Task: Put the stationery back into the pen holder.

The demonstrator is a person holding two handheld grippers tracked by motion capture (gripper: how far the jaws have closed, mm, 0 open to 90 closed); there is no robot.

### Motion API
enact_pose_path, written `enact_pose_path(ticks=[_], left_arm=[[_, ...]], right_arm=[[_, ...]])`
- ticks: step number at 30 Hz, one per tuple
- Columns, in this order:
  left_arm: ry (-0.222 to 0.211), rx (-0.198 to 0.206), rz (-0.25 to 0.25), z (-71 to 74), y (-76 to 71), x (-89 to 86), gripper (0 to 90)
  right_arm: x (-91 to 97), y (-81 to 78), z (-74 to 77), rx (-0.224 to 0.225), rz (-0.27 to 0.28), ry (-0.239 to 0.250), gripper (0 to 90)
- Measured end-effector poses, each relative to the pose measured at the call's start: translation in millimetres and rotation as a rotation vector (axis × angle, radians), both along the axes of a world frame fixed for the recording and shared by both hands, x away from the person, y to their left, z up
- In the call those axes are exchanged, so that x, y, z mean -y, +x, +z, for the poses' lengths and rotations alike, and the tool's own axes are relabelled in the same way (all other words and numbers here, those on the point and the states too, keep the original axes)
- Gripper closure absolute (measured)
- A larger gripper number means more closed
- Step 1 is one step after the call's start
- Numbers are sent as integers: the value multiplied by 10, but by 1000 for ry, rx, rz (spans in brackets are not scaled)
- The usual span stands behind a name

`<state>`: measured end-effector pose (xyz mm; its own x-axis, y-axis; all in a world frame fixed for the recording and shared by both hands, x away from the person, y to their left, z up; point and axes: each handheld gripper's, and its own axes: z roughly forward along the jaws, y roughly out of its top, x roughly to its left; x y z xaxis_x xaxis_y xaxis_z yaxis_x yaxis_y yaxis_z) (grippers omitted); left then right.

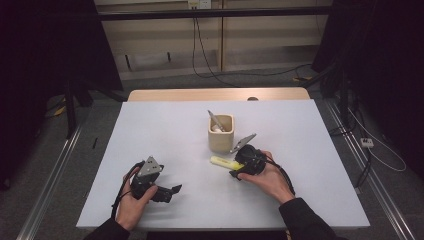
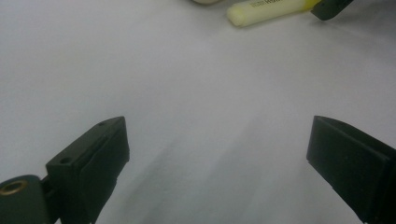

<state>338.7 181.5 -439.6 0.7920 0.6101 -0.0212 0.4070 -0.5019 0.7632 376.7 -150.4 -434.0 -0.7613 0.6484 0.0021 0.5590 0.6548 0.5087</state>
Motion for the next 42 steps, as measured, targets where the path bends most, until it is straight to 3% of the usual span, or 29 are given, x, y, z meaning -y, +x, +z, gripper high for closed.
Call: enact_pose_path(ticks=[2, 15, 26, 36, 42], left_arm=[[-14, -13, 1, -8, -3, 6, 58], [-3, -10, -3, -8, -1, 8, 58], [-1, -10, -5, -6, -6, 7, 58], [-3, -9, -4, -7, -4, 6, 58], [-1, 0, -2, 1, -6, 0, 57]], right_arm=[[-10, -3, -8, -4, -1, -11, 452], [14, 62, -6, -26, 11, -2, 548], [49, 108, 3, -33, 34, -13, 679], [6, 84, 28, -9, 57, -46, 680], [57, 76, 94, -4, 45, -3, 680]])
